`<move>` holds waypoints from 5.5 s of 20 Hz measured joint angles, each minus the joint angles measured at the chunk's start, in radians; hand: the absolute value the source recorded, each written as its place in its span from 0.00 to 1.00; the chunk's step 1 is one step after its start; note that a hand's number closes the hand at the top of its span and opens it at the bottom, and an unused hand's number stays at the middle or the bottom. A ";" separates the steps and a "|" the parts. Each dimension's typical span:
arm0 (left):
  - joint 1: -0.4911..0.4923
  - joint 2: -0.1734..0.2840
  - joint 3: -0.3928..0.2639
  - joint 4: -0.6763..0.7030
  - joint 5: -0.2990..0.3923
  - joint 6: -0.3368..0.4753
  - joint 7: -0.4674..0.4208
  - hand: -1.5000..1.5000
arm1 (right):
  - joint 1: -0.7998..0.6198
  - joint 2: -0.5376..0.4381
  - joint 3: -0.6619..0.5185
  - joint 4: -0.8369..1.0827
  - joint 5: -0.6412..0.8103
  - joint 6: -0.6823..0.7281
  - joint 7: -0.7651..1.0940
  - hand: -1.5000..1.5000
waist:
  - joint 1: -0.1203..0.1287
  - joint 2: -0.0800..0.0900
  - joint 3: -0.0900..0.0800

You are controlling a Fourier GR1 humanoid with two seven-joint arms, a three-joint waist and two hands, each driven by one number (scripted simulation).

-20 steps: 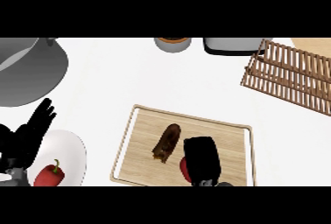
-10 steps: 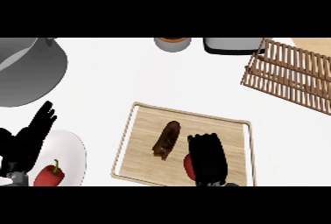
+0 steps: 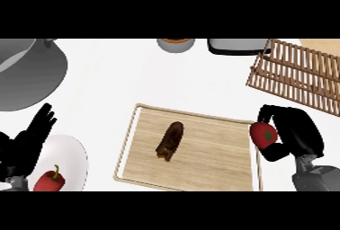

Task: Pick the tomato from the tray and place it in the tiered shelf

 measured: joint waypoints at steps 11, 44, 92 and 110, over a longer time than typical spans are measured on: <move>-0.005 0.005 0.021 0.025 0.001 -0.014 -0.003 0.50 | 0.048 -0.049 -0.354 -0.295 -0.385 0.172 0.024 1.00 | -0.011 -0.004 -0.001; -0.025 -0.010 0.042 0.013 -0.021 -0.052 0.011 0.50 | -0.403 -0.522 -0.655 -0.104 -0.669 0.265 0.320 1.00 | 0.020 0.003 -0.001; -0.029 -0.031 0.071 0.024 -0.046 -0.070 0.013 0.50 | -0.787 -0.606 -0.788 1.007 -0.669 0.017 -0.219 0.00 | 0.009 -0.001 -0.001; 0.024 -0.032 0.102 -0.009 -0.037 -0.064 0.009 0.50 | -0.381 -1.171 -1.183 1.247 -0.876 0.448 -0.290 0.00 | -0.039 -0.008 0.003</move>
